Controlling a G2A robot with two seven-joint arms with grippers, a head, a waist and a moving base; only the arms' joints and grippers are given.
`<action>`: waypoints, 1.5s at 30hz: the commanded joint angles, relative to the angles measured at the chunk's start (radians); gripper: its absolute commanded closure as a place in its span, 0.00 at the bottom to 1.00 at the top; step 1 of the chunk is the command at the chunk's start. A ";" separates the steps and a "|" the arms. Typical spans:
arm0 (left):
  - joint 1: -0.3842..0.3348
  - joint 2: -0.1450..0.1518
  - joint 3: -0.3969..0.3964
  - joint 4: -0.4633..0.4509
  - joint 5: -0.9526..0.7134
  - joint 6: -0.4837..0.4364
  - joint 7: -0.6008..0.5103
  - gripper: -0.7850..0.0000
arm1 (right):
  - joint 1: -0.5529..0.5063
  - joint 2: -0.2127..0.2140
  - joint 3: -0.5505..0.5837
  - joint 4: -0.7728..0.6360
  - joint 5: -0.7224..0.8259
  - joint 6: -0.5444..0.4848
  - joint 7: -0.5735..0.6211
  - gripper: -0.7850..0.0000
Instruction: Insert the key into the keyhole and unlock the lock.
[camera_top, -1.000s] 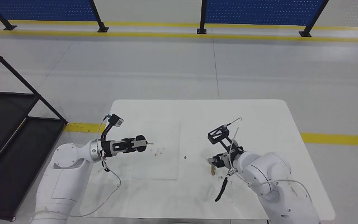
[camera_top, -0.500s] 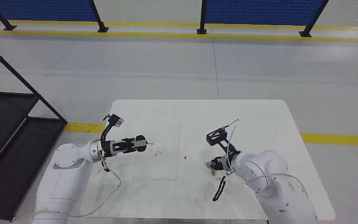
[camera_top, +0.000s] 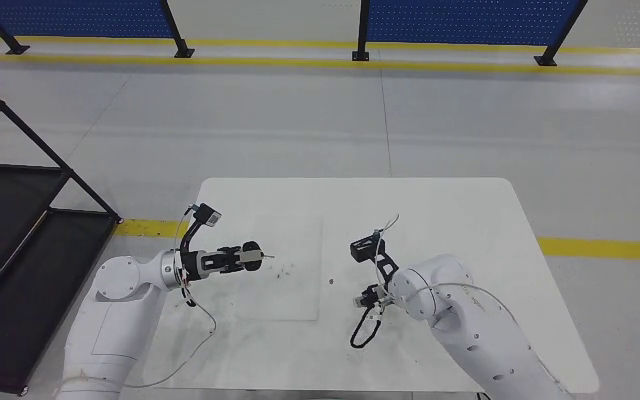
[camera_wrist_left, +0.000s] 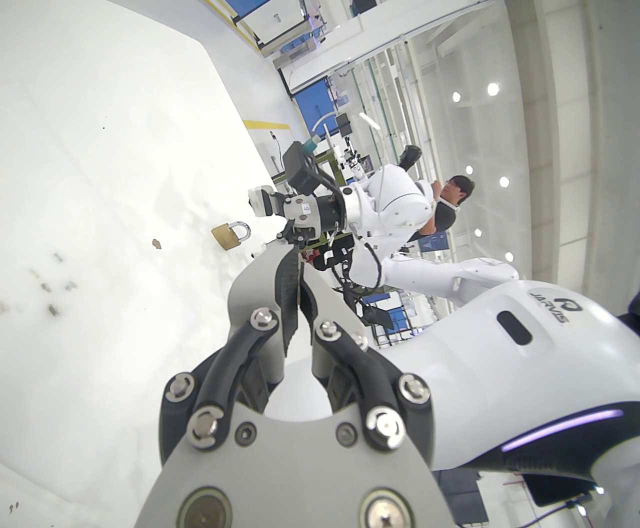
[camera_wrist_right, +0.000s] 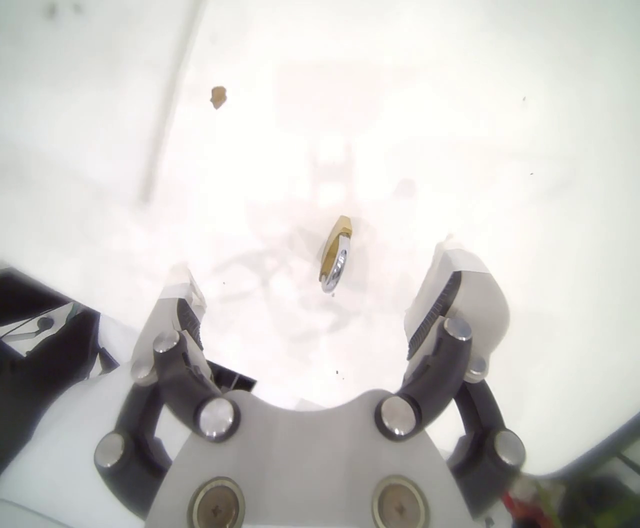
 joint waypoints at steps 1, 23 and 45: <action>0.000 0.000 0.000 0.000 0.000 0.000 0.000 1.00 | 0.021 0.005 -0.016 0.026 0.019 -0.001 0.000 0.00; 0.000 0.000 0.000 0.000 0.000 0.000 0.000 1.00 | 0.161 0.052 -0.161 0.197 0.206 -0.001 0.000 0.38; 0.000 0.000 0.000 0.000 0.000 0.000 0.000 1.00 | 0.203 0.027 -0.218 0.245 0.236 0.000 -0.002 0.62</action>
